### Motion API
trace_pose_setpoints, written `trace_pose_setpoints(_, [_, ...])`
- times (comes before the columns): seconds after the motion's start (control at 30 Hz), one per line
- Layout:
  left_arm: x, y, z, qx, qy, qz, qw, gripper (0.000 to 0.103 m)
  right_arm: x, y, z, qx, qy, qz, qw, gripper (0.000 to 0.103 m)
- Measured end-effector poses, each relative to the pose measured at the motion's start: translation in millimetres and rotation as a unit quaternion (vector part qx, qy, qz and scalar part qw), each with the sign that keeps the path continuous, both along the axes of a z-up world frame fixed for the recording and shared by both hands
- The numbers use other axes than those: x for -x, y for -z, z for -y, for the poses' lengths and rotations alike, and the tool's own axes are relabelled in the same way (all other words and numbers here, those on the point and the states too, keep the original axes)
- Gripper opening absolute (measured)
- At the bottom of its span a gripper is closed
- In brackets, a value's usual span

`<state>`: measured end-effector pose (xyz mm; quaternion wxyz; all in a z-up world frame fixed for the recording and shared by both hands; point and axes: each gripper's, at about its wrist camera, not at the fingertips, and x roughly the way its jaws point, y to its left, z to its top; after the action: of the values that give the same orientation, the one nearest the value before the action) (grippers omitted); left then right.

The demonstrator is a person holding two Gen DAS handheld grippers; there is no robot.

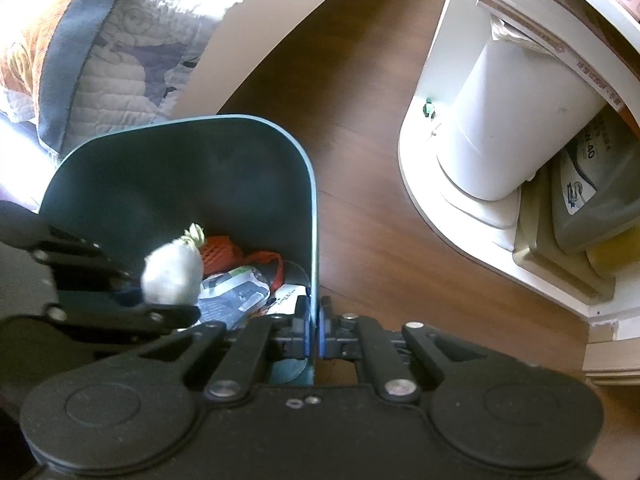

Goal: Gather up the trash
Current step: 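Carry the cabbage leaf with the left gripper into the teal bin held by the right gripper and release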

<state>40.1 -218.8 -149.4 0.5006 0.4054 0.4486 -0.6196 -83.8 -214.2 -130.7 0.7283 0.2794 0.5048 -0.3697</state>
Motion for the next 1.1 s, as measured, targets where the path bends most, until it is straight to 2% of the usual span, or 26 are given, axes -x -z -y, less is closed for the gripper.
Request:
trace_pose_setpoints(0.13, [7,16,9,-0.020,0.005,0.009,0.9998,0.011,5,5,3,-0.012,0.009,0.004,1.000,0.004])
trace_pose_setpoints(0.3, [11,24,14,-0.027,0.008,0.018,0.9995,0.012,6,8,6,-0.024,0.011,0.011,1.000,0.007])
trace_pose_setpoints(0.47, [13,21,18,-0.015,0.010,0.016,0.9997,0.012,6,11,9,-0.035,0.008,0.014,0.999,0.010])
trace_pose_setpoints(0.53, [13,18,18,-0.009,0.011,0.015,0.9998,0.017,6,11,12,-0.041,0.006,0.019,0.999,0.012])
trace_pose_setpoints(0.6, [13,16,18,-0.007,0.009,0.019,0.9998,0.036,6,11,15,-0.045,0.001,0.022,0.999,0.013])
trace_pose_setpoints(0.7, [13,8,15,0.009,0.003,0.016,0.9998,0.054,6,13,18,-0.053,0.001,0.027,0.998,0.015])
trace_pose_setpoints(0.87, [3,-20,0,0.041,0.006,0.010,0.9991,0.054,1,17,19,-0.058,-0.009,0.019,0.998,0.021])
trace_pose_setpoints(1.03, [-25,-55,-29,0.080,0.000,0.013,0.9967,0.054,-3,19,20,-0.059,-0.016,0.017,0.998,0.027])
trace_pose_setpoints(1.1, [-40,-69,-41,0.093,-0.014,0.016,0.9955,0.059,-4,19,19,-0.059,-0.017,0.015,0.998,0.031])
